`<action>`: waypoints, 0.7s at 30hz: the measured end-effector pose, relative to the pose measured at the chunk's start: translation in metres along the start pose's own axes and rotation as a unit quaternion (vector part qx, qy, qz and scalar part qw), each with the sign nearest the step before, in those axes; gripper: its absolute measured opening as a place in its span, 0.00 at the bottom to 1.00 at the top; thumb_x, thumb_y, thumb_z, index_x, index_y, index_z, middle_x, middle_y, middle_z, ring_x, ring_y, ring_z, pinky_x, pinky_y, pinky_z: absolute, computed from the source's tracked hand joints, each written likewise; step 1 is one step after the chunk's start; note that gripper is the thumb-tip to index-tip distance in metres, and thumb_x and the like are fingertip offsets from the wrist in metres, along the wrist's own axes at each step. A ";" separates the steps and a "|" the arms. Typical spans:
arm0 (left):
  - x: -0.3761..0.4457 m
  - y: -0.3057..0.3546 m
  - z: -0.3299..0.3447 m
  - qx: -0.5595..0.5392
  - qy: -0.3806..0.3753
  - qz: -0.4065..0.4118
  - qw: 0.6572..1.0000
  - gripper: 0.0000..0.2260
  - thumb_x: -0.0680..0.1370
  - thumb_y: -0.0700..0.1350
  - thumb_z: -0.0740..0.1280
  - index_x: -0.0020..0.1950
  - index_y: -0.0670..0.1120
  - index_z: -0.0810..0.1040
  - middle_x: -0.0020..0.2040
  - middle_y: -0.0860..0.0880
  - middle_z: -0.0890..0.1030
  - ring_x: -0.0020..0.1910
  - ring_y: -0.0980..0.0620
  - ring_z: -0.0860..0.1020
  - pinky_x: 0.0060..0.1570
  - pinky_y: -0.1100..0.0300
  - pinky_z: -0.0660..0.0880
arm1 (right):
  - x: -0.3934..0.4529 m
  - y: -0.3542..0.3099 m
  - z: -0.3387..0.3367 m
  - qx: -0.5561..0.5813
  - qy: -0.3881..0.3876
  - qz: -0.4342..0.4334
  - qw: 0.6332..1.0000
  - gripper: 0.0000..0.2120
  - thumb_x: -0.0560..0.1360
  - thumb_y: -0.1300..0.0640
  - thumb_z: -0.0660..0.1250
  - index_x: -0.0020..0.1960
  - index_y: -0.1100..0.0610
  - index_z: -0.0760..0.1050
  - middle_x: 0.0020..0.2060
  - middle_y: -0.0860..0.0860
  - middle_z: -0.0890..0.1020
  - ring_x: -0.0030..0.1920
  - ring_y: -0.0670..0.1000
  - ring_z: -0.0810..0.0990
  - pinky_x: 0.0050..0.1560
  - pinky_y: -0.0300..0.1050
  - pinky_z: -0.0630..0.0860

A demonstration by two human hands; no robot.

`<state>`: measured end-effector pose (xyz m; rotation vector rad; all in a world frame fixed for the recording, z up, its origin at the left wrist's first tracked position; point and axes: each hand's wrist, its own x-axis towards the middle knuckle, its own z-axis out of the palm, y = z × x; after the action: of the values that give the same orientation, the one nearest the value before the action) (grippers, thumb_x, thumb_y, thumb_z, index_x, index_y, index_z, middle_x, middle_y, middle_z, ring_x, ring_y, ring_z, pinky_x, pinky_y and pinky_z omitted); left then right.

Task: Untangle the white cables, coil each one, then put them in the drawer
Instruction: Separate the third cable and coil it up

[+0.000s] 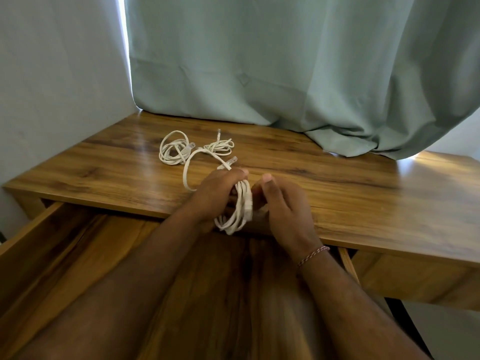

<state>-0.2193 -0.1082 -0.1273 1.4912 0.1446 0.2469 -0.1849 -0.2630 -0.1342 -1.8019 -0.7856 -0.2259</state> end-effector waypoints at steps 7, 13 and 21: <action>0.000 -0.005 -0.012 0.060 -0.204 0.001 0.977 0.19 0.79 0.50 0.65 0.29 0.50 0.77 0.26 0.50 0.74 0.22 0.57 0.71 0.25 0.64 0.65 | 0.009 0.020 0.002 0.077 -0.061 0.022 0.995 0.26 0.81 0.67 0.65 0.73 0.45 0.72 0.67 0.43 0.77 0.57 0.48 0.82 0.50 0.52 0.85; 0.005 -0.011 -0.020 -0.002 -0.284 -0.028 0.959 0.16 0.75 0.54 0.68 0.31 0.46 0.75 0.25 0.48 0.71 0.22 0.51 0.65 0.29 0.49 0.53 | 0.012 0.031 0.001 0.098 -0.084 -0.026 0.991 0.18 0.82 0.66 0.65 0.68 0.52 0.78 0.57 0.55 0.84 0.52 0.64 0.84 0.49 0.68 0.82; 0.002 -0.016 -0.021 -0.047 -0.347 -0.034 0.936 0.15 0.76 0.48 0.66 0.34 0.41 0.73 0.25 0.45 0.71 0.21 0.51 0.66 0.23 0.55 0.57 | 0.009 0.027 -0.001 0.233 -0.119 -0.002 0.965 0.08 0.79 0.61 0.67 0.58 0.61 0.78 0.57 0.56 0.85 0.54 0.59 0.85 0.50 0.55 0.84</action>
<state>-0.2212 -0.0880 -0.1445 1.3949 -0.3793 -0.3317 -0.1613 -0.2650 -0.1495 -1.3921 -0.9235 0.1683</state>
